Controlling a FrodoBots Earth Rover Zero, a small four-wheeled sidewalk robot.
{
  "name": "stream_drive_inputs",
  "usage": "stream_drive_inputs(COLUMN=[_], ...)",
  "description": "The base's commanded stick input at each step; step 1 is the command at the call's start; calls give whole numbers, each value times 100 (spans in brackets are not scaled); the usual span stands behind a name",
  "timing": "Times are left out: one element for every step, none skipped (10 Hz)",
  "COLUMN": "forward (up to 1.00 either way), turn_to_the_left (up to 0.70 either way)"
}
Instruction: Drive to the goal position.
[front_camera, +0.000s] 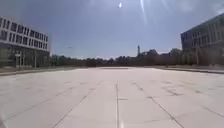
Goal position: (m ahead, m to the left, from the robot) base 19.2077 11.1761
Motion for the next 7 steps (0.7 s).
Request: stream_drive_inputs(forward=[85,85,85,85,85,85,85], turn_to_the_left=[-2,-2,-2,-1,0,34,19])
